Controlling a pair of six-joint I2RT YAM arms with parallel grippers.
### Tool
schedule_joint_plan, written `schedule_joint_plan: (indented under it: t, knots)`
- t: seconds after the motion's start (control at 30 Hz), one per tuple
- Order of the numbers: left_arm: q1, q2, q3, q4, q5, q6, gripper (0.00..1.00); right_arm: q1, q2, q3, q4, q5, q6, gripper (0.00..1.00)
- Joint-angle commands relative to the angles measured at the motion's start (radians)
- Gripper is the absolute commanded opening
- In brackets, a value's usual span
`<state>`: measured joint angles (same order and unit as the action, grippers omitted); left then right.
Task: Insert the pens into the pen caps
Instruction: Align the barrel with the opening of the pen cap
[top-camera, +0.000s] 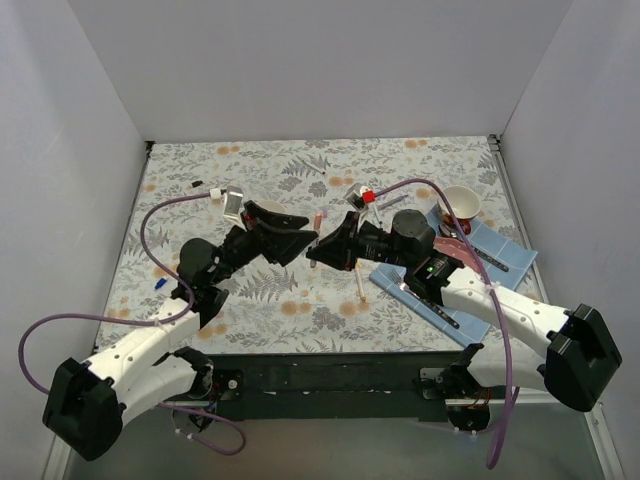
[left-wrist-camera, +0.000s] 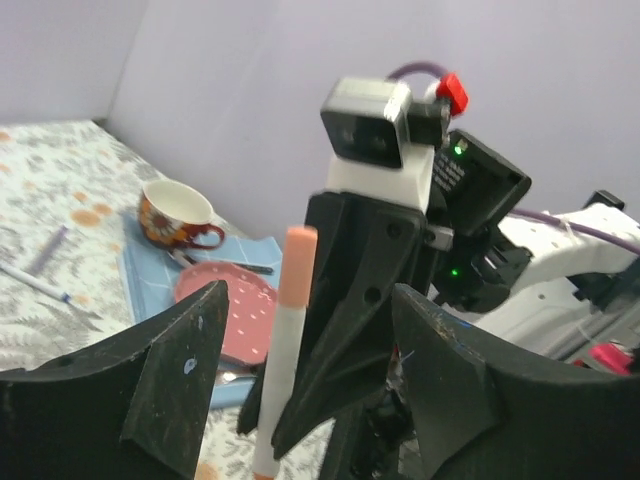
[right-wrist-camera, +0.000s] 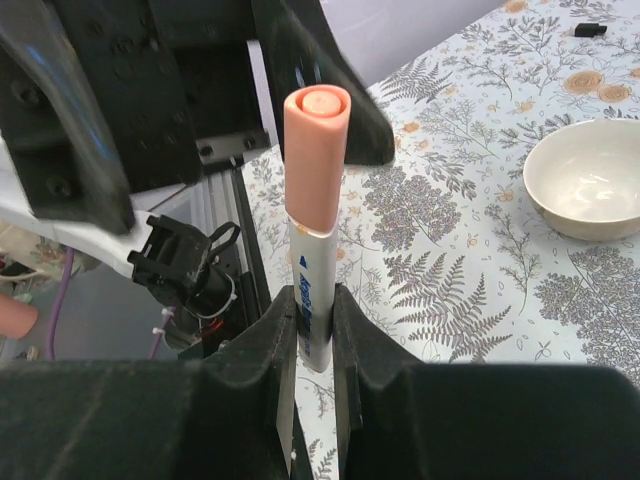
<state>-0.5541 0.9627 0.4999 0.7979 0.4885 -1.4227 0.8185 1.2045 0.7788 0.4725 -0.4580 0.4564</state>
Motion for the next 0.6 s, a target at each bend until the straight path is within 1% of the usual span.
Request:
schedule_joint_plan:
  t: [0.0, 0.07, 0.1, 0.13, 0.17, 0.2, 0.3, 0.57]
  knots:
    - [-0.004, -0.071, 0.179, -0.339, -0.090, 0.180, 0.66, 0.011, -0.054, 0.062, -0.093, -0.001, -0.093, 0.01]
    - [-0.003, -0.052, 0.285, -0.438, -0.087, 0.214, 0.66, 0.014, -0.066, 0.073, -0.136, -0.011, -0.107, 0.01]
    - [-0.004, -0.039, 0.316, -0.516, -0.085, 0.225, 0.66, 0.018, -0.071, 0.076, -0.147, -0.019, -0.116, 0.01]
    - [-0.003, -0.026, 0.348, -0.558, -0.082, 0.247, 0.66, 0.021, -0.077, 0.076, -0.155, -0.021, -0.119, 0.01]
    - [-0.003, -0.013, 0.415, -0.598, -0.071, 0.261, 0.65, 0.024, -0.089, 0.074, -0.164, -0.021, -0.120, 0.01]
    - [-0.004, 0.017, 0.443, -0.668, -0.058, 0.271, 0.63, 0.024, -0.095, 0.073, -0.166, -0.018, -0.122, 0.01]
    - [-0.003, 0.057, 0.518, -0.755, -0.010, 0.307, 0.61, 0.030, -0.114, 0.070, -0.176, -0.019, -0.121, 0.01]
    - [-0.004, 0.105, 0.582, -0.875, 0.067, 0.370, 0.61, 0.034, -0.131, 0.060, -0.196, -0.013, -0.113, 0.01]
